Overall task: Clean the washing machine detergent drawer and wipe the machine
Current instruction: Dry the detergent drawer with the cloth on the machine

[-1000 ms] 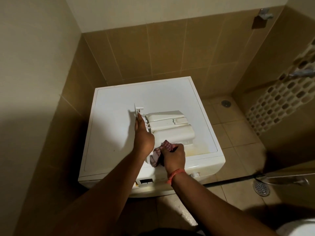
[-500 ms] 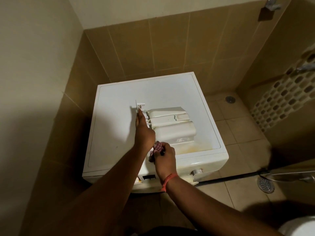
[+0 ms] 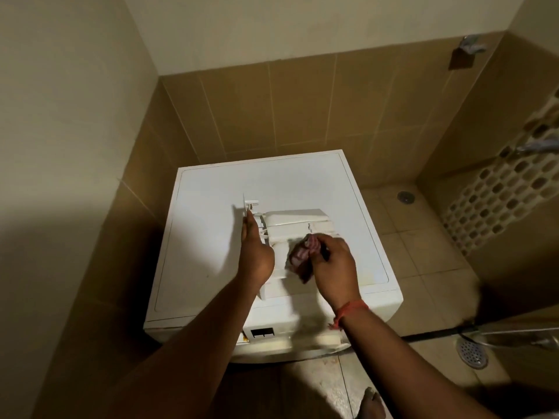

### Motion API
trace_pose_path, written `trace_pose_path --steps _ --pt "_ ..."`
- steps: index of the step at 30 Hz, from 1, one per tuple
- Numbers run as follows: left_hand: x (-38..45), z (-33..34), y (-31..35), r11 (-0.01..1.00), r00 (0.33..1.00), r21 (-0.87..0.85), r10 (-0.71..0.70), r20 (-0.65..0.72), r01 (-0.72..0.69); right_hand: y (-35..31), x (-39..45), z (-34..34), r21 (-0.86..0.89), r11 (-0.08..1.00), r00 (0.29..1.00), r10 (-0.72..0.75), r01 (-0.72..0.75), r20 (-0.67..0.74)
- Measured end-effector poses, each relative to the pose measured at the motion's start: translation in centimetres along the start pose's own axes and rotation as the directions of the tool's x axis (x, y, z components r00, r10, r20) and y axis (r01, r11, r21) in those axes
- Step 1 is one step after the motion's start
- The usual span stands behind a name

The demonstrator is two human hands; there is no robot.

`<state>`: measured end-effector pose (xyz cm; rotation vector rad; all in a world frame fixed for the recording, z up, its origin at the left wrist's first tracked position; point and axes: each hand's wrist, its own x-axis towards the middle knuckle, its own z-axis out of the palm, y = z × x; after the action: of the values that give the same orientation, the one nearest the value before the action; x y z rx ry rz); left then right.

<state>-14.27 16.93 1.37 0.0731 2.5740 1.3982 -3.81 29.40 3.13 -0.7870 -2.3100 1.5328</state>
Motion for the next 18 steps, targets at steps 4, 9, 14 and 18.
trace_pose_path --steps 4,9,14,18 --pt "-0.2 0.0 0.1 0.999 1.0 -0.032 0.025 0.006 -0.025 -1.4 2.1 2.1 -0.232 0.921 0.947 -0.282 0.312 0.155" --pt "0.1 -0.2 -0.3 0.997 0.999 -0.065 0.039 0.005 -0.039 1.5 3.6 3.8 -0.44 0.619 0.759 -0.524 0.651 0.386" --pt "-0.4 0.0 0.1 1.0 1.0 0.005 0.03 0.004 -0.03 4.0 5.3 0.1 -0.531 0.732 0.897 -0.417 0.427 0.148" --pt "-0.3 0.0 0.3 1.0 1.0 -0.01 0.029 0.011 -0.029 1.8 4.7 3.2 -0.437 0.784 0.896 -0.416 0.44 0.156"
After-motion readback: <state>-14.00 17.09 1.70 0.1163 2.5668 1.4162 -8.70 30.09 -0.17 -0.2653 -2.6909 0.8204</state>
